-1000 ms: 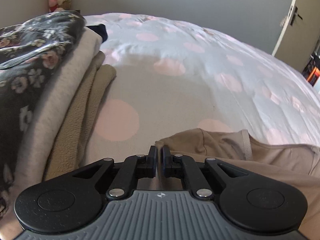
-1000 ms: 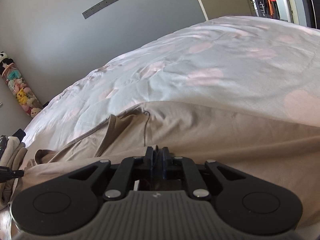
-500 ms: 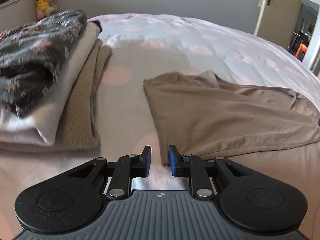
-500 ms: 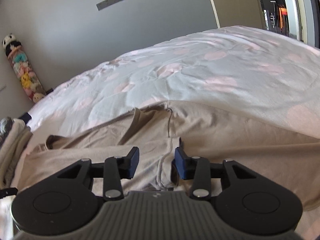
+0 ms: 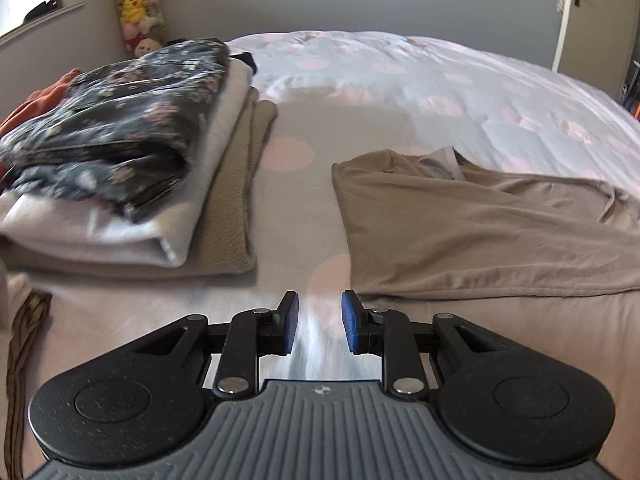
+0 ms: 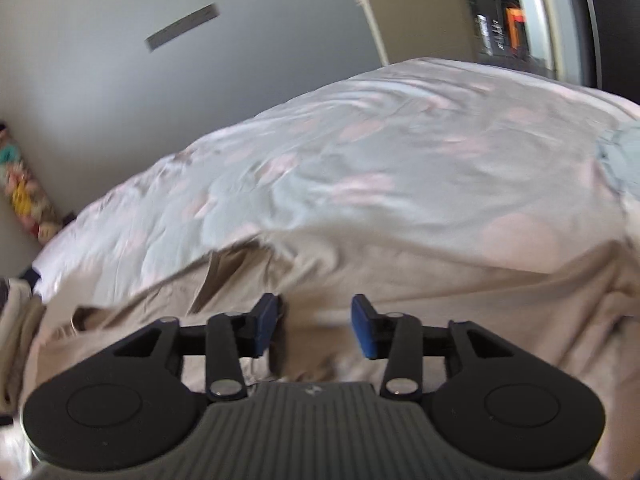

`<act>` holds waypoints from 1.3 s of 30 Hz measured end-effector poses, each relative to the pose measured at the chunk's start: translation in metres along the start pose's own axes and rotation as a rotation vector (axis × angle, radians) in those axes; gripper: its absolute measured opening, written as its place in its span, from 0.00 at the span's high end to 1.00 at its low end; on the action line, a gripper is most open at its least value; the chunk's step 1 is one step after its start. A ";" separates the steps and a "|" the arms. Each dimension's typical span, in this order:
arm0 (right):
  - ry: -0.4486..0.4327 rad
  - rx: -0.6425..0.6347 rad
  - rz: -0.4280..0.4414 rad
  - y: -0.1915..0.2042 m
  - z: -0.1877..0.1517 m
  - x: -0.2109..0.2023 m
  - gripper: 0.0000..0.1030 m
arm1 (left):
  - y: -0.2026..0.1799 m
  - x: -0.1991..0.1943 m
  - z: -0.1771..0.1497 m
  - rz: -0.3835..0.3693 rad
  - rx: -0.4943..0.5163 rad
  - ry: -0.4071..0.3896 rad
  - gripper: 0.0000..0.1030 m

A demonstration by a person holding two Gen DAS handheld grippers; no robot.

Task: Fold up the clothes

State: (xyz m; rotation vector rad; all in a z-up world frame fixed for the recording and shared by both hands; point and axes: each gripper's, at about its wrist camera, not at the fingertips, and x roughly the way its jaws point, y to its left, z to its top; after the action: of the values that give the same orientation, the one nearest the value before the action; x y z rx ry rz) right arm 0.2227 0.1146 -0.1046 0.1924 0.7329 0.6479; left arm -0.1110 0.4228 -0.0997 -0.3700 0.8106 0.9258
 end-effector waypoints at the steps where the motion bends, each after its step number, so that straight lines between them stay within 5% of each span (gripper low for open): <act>1: -0.005 0.036 -0.004 -0.009 0.004 -0.009 0.47 | -0.001 -0.009 -0.002 -0.007 -0.014 -0.004 0.79; 3: -0.023 0.100 -0.026 -0.027 0.010 -0.028 0.43 | -0.004 -0.026 -0.006 -0.024 -0.037 -0.017 0.78; 7: -0.064 0.252 -0.044 -0.070 0.002 -0.073 0.18 | -0.011 -0.054 -0.013 -0.072 -0.082 -0.035 0.73; 15: 0.075 0.750 -0.056 -0.165 -0.061 -0.125 0.18 | -0.030 -0.080 -0.026 -0.151 -0.098 -0.026 0.71; 18: 0.069 0.862 -0.088 -0.181 -0.072 -0.132 0.24 | -0.034 -0.089 -0.029 -0.179 -0.099 -0.029 0.71; 23: 0.068 0.941 -0.132 -0.196 -0.082 -0.126 0.61 | -0.035 -0.099 -0.032 -0.184 -0.099 -0.034 0.70; 28: 0.053 1.046 -0.112 -0.208 -0.094 -0.127 0.79 | -0.027 -0.102 -0.036 -0.189 -0.128 -0.024 0.70; 33: 0.048 0.963 -0.124 -0.196 -0.074 -0.130 0.87 | -0.024 -0.101 -0.039 -0.193 -0.148 -0.015 0.70; 35: 0.031 0.902 -0.133 -0.187 -0.059 -0.135 0.97 | -0.022 -0.101 -0.041 -0.204 -0.162 -0.012 0.70; 39: -0.003 0.780 -0.150 -0.170 -0.028 -0.145 0.97 | -0.017 -0.104 -0.041 -0.223 -0.168 -0.023 0.70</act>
State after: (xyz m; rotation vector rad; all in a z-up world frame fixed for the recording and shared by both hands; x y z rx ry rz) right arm 0.2044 -0.1099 -0.1085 0.8448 0.9610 0.1908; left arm -0.1513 0.3299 -0.0488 -0.5825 0.6571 0.7894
